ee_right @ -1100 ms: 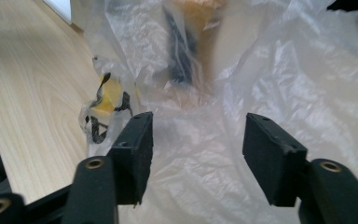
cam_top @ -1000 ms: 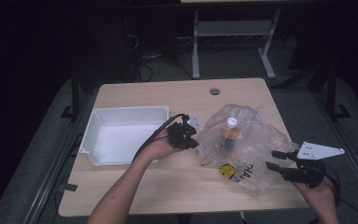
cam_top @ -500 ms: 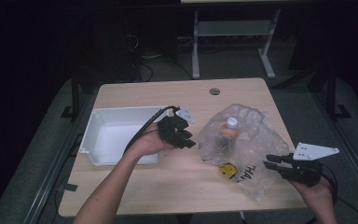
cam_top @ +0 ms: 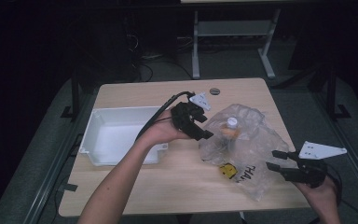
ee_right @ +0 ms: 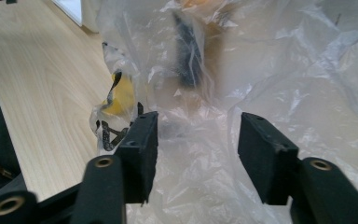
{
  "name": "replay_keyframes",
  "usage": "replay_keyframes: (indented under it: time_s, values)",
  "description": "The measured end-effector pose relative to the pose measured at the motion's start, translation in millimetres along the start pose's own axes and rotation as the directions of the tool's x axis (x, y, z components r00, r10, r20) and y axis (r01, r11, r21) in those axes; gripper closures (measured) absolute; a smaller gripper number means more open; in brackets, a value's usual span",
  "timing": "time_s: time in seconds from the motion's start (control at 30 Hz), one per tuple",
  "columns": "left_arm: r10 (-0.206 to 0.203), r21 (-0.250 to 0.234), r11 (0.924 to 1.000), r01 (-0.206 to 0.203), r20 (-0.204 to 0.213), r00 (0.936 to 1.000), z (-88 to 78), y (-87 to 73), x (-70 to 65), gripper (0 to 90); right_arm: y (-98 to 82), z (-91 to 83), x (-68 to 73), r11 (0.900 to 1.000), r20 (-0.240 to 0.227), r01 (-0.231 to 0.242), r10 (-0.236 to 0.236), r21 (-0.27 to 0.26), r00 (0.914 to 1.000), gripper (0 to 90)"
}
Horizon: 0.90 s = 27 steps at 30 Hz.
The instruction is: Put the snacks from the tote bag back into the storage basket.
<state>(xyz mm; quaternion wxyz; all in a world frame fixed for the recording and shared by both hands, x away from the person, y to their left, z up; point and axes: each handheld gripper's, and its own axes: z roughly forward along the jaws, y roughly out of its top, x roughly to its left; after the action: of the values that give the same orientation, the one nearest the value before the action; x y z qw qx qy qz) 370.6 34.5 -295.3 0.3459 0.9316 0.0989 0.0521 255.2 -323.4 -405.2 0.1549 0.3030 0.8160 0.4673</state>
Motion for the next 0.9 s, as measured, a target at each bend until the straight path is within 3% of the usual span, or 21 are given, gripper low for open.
replay_keyframes:
  time_s: [0.07, 0.17, 0.37, 0.43, 0.5, 0.53, 0.57, 0.67, 0.8, 0.9]
  values:
    - [0.014, -0.014, 0.9998, -0.014, 0.013, 0.9998, 5.5, 6.1, 0.3, 34.1, 0.1, -3.0, -0.4, 1.0, 0.02, -0.016, 0.017, -0.017, 0.9997, 37.8]
    - [0.04, -0.01, 0.9992, -0.039, 0.023, 0.9989, 9.5, 9.4, -0.4, 34.4, 0.2, -5.8, -1.1, 0.999, 0.034, -0.031, 0.032, -0.027, 0.9989, 34.8]
    - [0.067, 0.052, 0.9965, -0.065, -0.029, 0.9974, 26.3, 18.8, 0.0, 37.7, -0.4, -12.3, -3.6, 0.997, 0.051, -0.032, 0.035, -0.063, 0.9981, 32.9]
    - [0.078, 0.094, 0.9931, -0.07, -0.079, 0.9938, 34.3, 22.0, 3.3, 47.0, -0.6, -14.0, -4.7, 0.997, 0.057, -0.03, 0.034, -0.064, 0.9978, 33.0]
    - [0.072, 0.095, 0.9934, -0.065, -0.071, 0.9949, 36.2, 22.3, 5.2, 56.5, -0.6, -14.4, -4.8, 0.998, 0.069, -0.024, 0.028, -0.064, 0.9972, 32.9]
    - [0.078, 0.103, 0.9922, -0.07, -0.083, 0.9935, 38.2, 22.3, 6.2, 56.5, -0.7, -15.0, -4.8, 0.998, 0.074, -0.023, 0.027, -0.06, 0.9969, 32.9]
    - [0.074, 0.105, 0.9922, -0.066, -0.069, 0.9949, 39.8, 21.9, 7.1, 67.4, -1.1, -16.6, -5.7, 0.998, 0.078, -0.022, 0.027, -0.062, 0.9966, 33.0]
    - [0.075, 0.135, 0.9885, -0.069, -0.046, 0.9961, 44.8, 19.9, 8.1, 81.4, -2.0, -18.6, -7.3, 0.998, 0.086, -0.018, 0.024, -0.064, 0.996, 33.5]
    - [0.078, 0.161, 0.9846, -0.07, -0.047, 0.9958, 47.2, 16.5, 8.4, 88.2, -2.5, -20.0, -8.7, 0.998, 0.107, -0.017, 0.023, -0.057, 0.994, 36.1]
    - [0.057, 0.164, 0.9853, -0.049, -0.045, 0.9974, 50.6, 7.7, 10.0, 88.5, -3.7, -18.9, -8.8, 0.999, 0.092, -0.019, 0.023, -0.037, 0.9955, 42.4]
